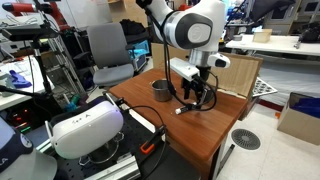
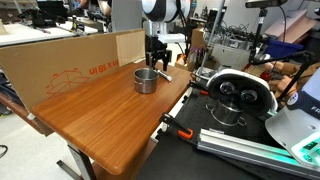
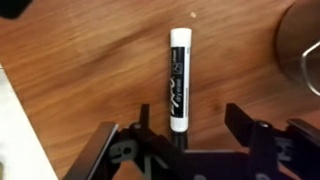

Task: Put the marker into the silver pot

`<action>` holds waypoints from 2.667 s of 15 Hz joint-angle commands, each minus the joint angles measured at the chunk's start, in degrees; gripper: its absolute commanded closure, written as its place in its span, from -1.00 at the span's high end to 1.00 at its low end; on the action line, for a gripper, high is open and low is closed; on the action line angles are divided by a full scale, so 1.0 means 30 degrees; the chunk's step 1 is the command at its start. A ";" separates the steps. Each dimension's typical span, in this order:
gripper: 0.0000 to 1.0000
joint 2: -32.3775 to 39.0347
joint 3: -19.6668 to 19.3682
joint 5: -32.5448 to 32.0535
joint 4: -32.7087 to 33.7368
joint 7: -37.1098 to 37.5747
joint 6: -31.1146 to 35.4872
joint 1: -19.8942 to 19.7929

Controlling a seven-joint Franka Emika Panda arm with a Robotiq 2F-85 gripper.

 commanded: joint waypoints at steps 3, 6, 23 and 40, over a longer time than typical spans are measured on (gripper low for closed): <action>-0.33 0.0670 -0.0063 -0.0217 0.0699 0.0263 0.0007 0.0007; -0.75 0.0704 -0.0156 -0.0282 0.0761 0.0304 0.0106 0.0013; -0.90 -0.3133 -0.0360 -0.0963 -0.3010 0.0484 0.3710 0.0825; -0.90 -0.6989 0.0484 -0.2936 -0.6767 0.5016 0.8533 0.3960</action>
